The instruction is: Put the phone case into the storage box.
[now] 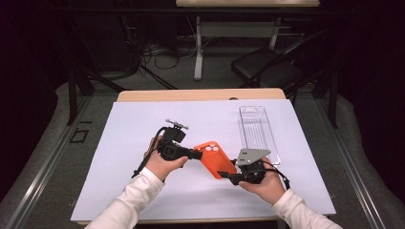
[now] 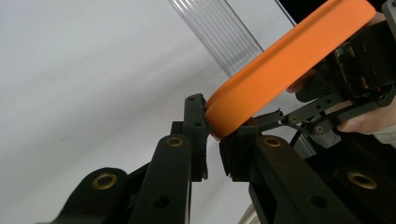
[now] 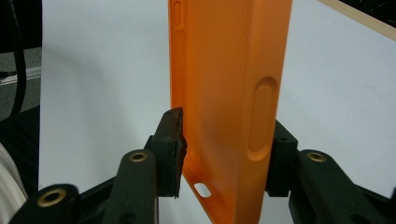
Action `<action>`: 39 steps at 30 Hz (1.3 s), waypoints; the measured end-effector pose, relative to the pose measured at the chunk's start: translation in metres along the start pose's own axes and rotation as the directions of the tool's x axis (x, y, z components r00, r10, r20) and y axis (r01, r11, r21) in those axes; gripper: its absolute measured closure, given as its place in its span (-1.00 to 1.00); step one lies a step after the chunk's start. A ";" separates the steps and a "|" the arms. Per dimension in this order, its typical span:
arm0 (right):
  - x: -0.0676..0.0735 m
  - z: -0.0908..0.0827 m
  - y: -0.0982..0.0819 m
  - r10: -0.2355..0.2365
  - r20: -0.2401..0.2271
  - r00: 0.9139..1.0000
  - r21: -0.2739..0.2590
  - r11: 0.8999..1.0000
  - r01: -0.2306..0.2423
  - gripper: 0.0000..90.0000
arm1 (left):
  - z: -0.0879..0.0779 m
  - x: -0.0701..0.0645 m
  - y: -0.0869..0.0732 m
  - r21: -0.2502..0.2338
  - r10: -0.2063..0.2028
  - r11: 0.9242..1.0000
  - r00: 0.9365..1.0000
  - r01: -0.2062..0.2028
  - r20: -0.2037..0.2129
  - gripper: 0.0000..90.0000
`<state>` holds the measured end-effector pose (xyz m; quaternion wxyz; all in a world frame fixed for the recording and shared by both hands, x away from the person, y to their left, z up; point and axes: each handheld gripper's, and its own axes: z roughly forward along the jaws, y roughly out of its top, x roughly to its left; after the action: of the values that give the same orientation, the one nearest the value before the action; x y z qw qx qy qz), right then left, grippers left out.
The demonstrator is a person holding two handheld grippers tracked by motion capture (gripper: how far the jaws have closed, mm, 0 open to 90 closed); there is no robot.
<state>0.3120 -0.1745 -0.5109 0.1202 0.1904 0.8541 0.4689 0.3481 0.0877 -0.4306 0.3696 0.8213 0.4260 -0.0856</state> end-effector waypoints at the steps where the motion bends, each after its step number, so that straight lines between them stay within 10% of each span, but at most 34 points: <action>1: 0.000 0.000 0.000 0.002 0.002 1.000 -0.001 1.000 -0.002 0.27 | 0.000 0.001 0.001 0.005 -0.005 1.000 1.000 0.005 0.001 0.81; 26: 0.008 -0.005 0.009 -0.069 0.062 0.996 -0.009 0.998 0.069 0.17 | 0.002 0.023 0.016 0.144 -0.093 0.985 0.995 0.097 -0.032 0.81; 39: 0.007 -0.009 0.015 -0.075 0.080 0.994 0.011 0.997 0.074 0.13 | 0.004 0.018 0.032 0.228 -0.071 0.969 0.992 0.093 -0.102 0.81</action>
<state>0.3052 -0.1712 -0.4936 0.1712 0.1777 0.8568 0.4527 0.3843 0.0848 -0.4240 0.2471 0.8435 0.4636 -0.1117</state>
